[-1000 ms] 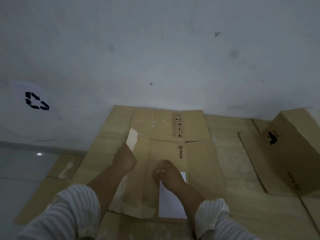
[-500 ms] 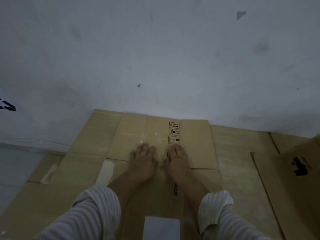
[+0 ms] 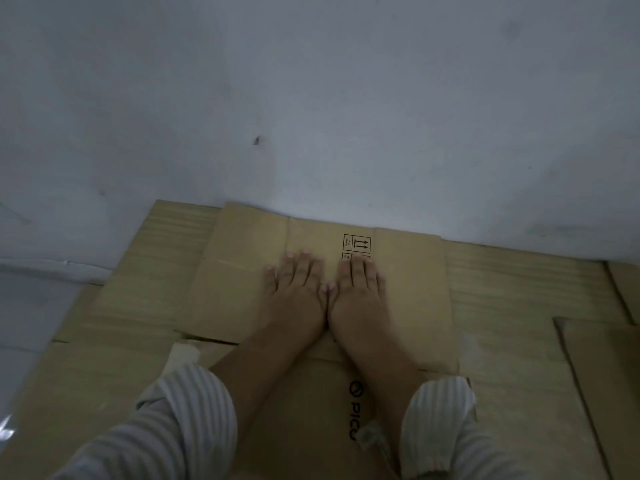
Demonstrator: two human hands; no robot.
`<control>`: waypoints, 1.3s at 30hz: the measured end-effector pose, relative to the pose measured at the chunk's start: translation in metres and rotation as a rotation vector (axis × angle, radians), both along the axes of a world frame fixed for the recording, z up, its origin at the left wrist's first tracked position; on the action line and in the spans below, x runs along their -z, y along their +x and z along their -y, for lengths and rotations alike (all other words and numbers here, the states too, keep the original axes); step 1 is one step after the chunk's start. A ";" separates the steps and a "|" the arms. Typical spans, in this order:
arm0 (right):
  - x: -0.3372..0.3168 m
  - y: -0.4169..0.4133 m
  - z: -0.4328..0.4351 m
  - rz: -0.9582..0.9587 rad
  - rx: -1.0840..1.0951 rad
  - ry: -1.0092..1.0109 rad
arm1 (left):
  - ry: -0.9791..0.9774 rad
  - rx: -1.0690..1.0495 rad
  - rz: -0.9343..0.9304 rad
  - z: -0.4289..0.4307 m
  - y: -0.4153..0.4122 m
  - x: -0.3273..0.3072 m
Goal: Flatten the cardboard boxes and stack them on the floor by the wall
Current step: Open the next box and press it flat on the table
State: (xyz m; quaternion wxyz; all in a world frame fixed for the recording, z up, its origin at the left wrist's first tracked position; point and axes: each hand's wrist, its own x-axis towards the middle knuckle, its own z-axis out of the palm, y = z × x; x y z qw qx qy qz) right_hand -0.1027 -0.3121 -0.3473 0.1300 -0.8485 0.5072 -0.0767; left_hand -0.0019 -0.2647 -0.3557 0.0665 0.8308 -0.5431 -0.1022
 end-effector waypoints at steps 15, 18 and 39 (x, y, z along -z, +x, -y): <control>-0.013 -0.043 -0.106 -0.082 0.009 0.128 | 0.064 0.131 -0.063 -0.110 -0.010 -0.024; -0.009 -0.049 -0.134 -0.098 0.032 0.092 | 0.060 0.109 -0.038 -0.138 -0.024 -0.021; -0.001 -0.079 -0.248 -0.080 0.064 0.085 | 0.107 0.206 0.001 -0.243 -0.055 -0.015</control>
